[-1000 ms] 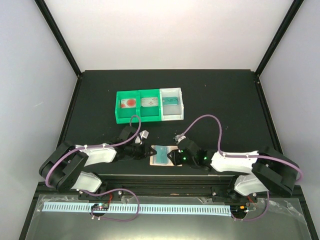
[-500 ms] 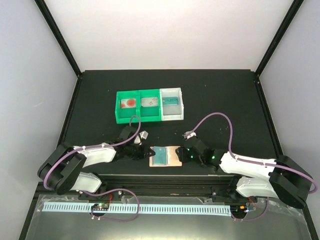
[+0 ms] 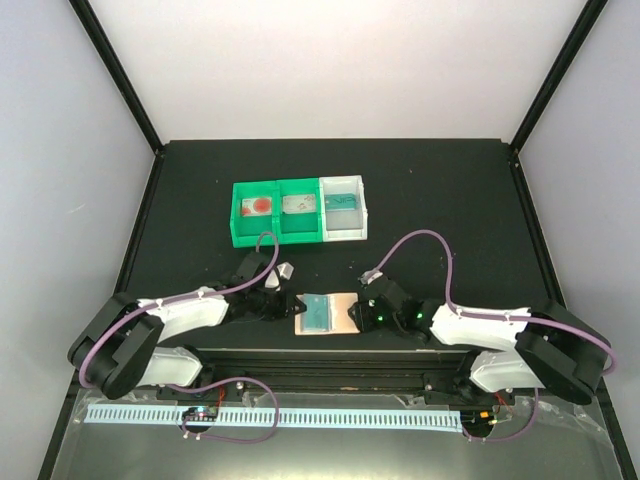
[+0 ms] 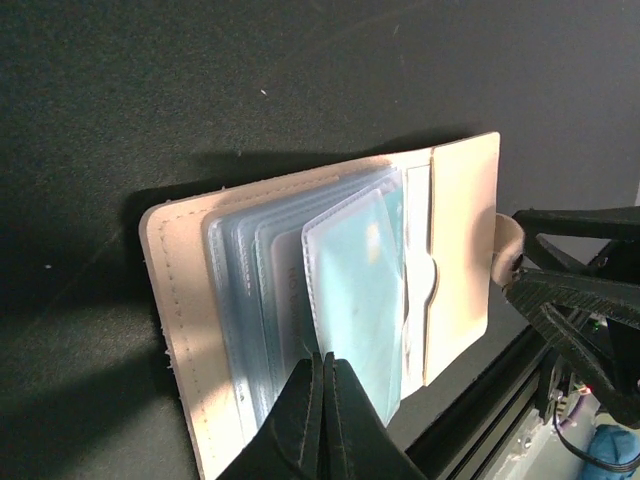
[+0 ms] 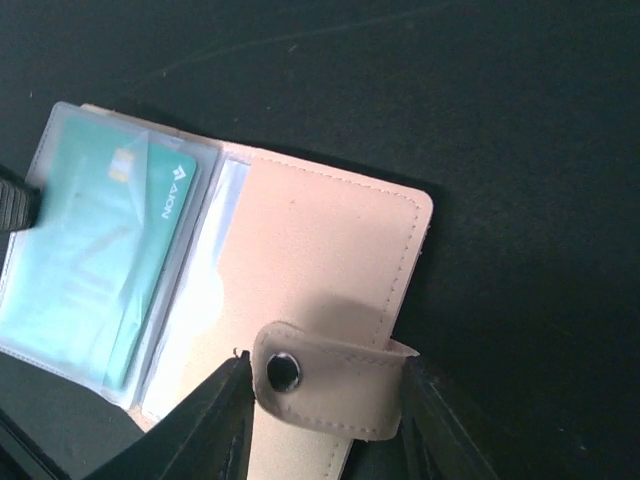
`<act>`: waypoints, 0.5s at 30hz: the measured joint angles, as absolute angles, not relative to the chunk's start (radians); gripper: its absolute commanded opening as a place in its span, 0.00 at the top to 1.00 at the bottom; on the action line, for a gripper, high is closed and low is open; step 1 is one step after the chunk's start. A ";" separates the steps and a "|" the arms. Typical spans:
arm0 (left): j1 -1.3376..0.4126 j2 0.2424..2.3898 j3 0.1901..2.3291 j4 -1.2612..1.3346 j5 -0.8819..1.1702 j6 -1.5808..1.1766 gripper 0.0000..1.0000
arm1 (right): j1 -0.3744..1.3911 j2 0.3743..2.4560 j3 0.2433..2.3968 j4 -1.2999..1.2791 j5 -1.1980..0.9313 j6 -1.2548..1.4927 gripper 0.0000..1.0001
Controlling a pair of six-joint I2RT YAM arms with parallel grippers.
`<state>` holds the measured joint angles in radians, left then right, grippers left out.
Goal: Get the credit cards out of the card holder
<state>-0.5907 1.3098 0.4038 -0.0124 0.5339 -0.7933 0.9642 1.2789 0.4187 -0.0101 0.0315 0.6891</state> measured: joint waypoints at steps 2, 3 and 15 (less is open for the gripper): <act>-0.591 1.304 0.405 -0.028 0.529 -0.789 0.98 | 0.964 1.284 0.413 0.006 0.016 0.690 0.64; -0.591 1.302 0.407 -0.034 0.526 -0.787 0.98 | 0.963 1.289 0.413 0.015 0.007 0.691 0.64; -0.591 1.293 0.419 -0.044 0.541 -0.804 0.76 | 0.963 1.314 0.406 0.069 -0.036 0.698 0.66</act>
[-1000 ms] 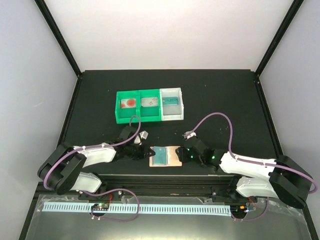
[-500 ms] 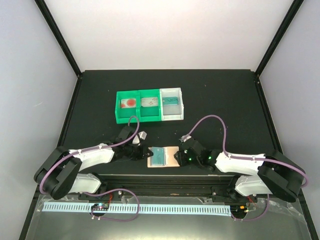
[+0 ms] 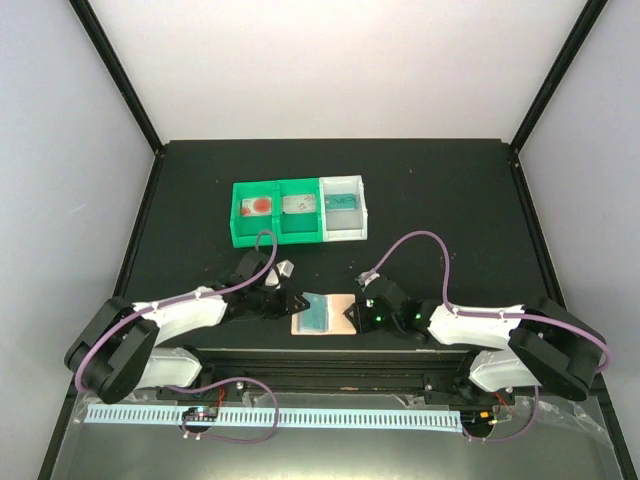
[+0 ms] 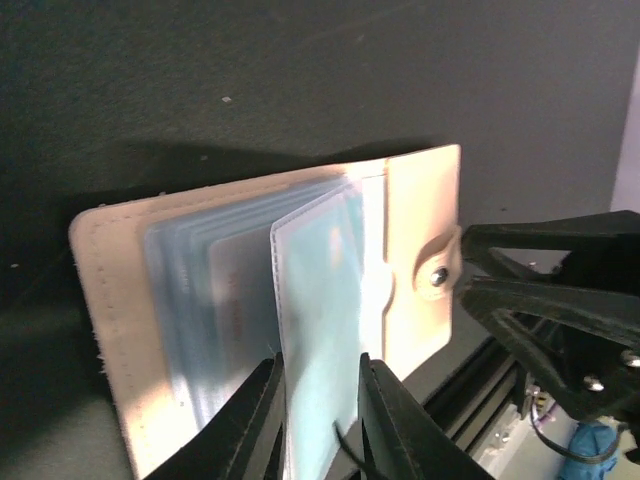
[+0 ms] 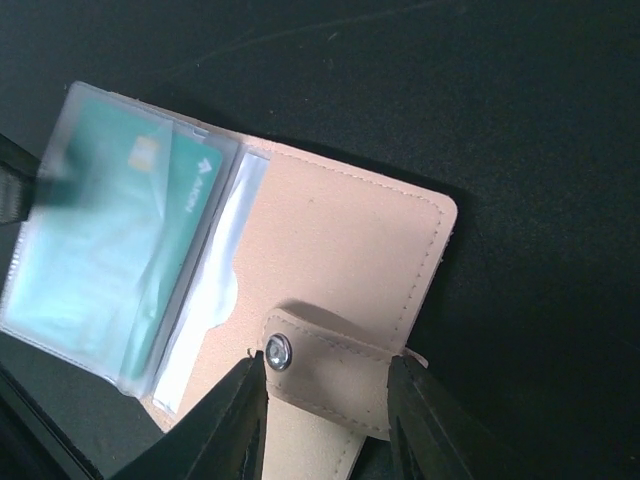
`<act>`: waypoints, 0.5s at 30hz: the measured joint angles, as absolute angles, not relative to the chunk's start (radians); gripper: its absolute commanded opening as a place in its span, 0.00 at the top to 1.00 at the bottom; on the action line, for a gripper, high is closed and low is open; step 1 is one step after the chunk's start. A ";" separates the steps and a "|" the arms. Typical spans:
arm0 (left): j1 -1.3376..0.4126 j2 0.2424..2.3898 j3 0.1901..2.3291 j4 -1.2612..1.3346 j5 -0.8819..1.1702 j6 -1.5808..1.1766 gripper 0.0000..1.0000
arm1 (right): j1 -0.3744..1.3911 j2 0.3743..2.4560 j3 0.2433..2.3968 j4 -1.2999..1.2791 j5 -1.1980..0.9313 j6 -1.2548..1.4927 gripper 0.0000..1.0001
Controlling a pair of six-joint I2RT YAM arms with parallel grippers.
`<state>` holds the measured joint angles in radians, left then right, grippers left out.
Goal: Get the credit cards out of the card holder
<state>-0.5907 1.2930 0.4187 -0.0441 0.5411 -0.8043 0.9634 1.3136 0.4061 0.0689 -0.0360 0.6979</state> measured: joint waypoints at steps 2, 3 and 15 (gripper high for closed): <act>-0.591 1.273 0.419 -0.041 0.546 -0.810 0.75 | 0.963 1.312 0.402 0.073 -0.036 0.701 0.65; -0.591 1.261 0.419 -0.037 0.549 -0.814 0.75 | 0.963 1.312 0.400 0.073 -0.036 0.702 0.65; -0.612 1.224 0.419 0.025 0.595 -0.873 0.71 | 0.963 1.263 0.398 0.040 -0.023 0.711 0.59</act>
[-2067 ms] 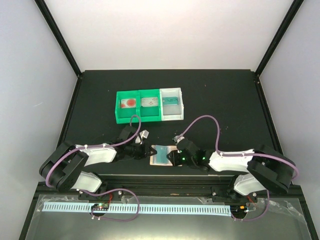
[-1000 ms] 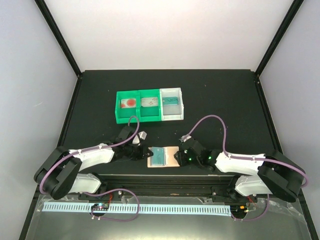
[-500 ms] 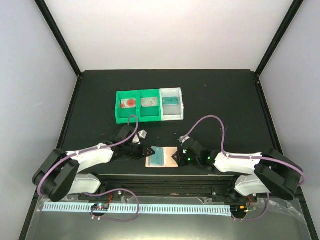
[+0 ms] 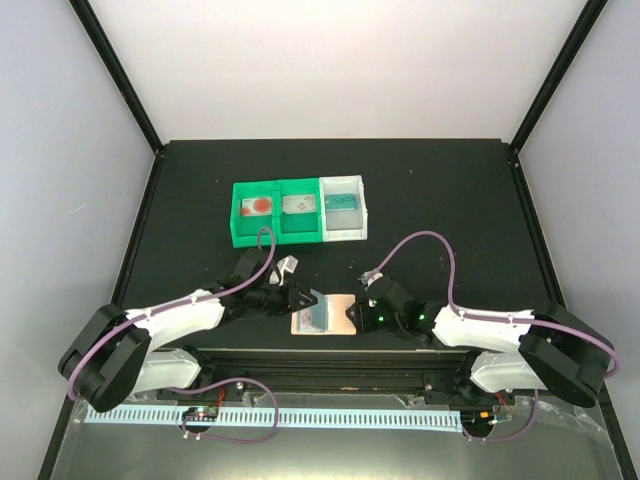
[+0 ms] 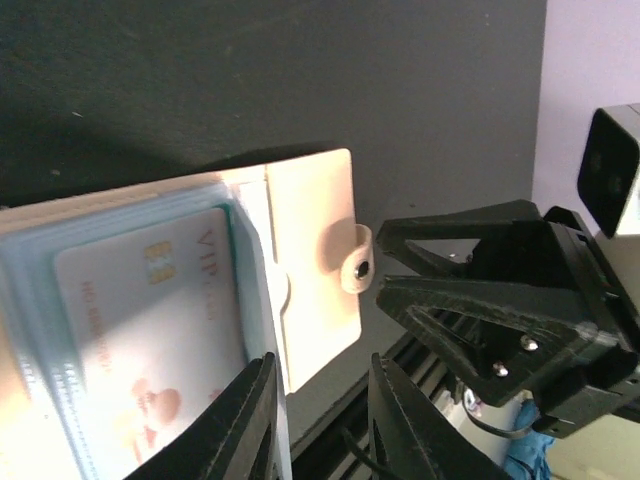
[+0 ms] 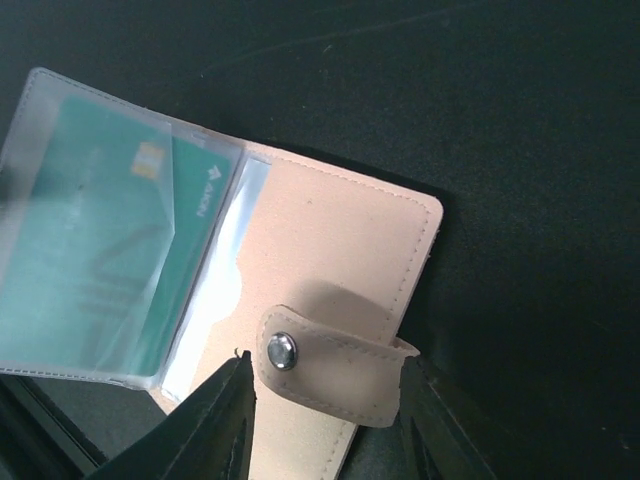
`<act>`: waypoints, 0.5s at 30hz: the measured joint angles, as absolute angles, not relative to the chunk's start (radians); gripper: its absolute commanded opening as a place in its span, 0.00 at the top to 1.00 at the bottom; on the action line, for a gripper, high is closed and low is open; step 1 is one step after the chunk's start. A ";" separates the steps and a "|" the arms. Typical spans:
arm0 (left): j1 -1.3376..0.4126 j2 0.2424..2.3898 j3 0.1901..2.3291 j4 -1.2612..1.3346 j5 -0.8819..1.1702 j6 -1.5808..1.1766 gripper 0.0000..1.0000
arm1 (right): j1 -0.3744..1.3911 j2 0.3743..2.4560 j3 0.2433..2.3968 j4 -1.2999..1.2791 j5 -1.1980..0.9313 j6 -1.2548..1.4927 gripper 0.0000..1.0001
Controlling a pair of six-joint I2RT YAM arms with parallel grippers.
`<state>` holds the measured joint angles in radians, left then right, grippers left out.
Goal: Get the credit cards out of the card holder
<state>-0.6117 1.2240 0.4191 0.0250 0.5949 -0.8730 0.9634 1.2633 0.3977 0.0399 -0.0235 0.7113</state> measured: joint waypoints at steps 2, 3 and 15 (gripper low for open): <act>-0.622 1.224 0.419 0.040 0.602 -0.884 0.71 | 0.963 1.260 0.398 0.029 -0.018 0.712 0.59; -0.628 1.224 0.419 0.048 0.605 -0.892 0.71 | 0.963 1.258 0.400 0.020 -0.014 0.712 0.59; -0.684 1.253 0.443 0.106 0.614 -0.934 0.69 | 0.963 1.240 0.400 -0.006 -0.001 0.716 0.52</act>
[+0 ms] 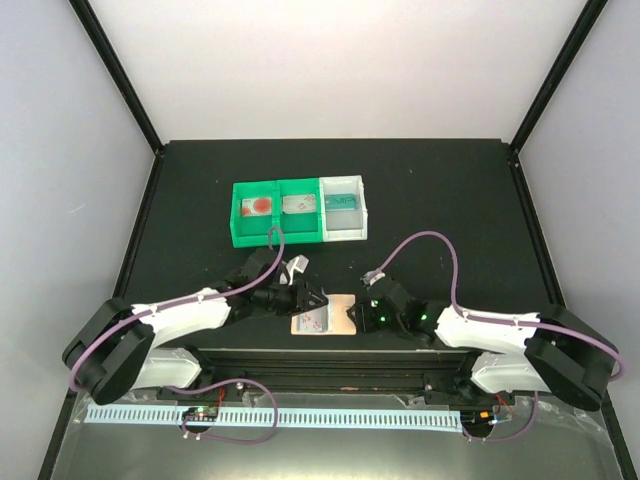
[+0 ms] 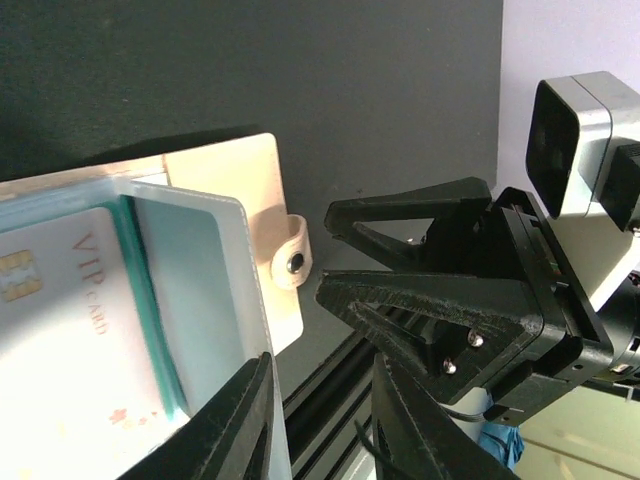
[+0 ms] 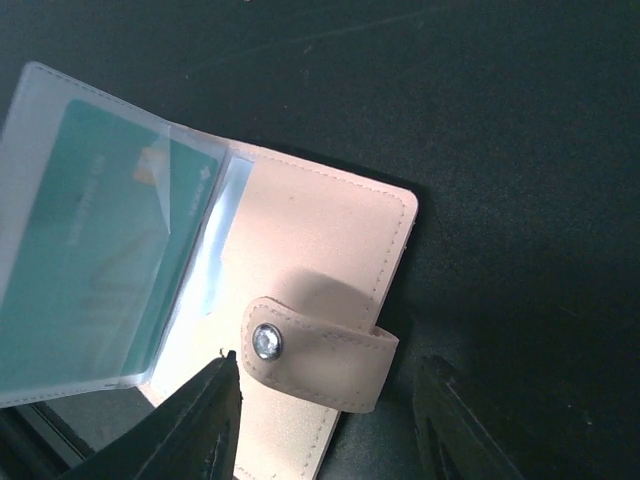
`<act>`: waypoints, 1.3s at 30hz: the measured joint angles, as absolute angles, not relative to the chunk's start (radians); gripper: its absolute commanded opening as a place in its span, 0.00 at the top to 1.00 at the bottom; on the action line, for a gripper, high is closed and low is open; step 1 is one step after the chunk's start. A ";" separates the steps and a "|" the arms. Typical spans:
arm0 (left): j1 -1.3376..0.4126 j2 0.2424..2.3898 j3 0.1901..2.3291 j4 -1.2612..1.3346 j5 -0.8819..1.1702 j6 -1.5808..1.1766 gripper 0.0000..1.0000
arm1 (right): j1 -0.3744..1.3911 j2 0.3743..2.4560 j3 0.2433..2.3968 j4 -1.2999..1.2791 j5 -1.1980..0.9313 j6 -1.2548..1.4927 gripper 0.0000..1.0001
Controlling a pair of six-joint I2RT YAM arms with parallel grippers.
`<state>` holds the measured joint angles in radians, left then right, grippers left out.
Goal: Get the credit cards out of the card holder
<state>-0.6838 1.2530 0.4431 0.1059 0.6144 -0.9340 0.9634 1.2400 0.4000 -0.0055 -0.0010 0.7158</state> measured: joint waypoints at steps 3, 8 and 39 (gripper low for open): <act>-0.699 1.281 0.461 0.121 0.615 -0.938 0.68 | 0.963 1.214 0.400 -0.019 0.007 0.716 0.53; -0.724 1.331 0.476 0.139 0.615 -0.941 0.68 | 0.963 1.114 0.398 -0.049 0.039 0.724 0.53; -0.697 1.337 0.455 0.112 0.516 -0.891 0.63 | 0.963 1.119 0.381 0.014 -0.062 0.788 0.80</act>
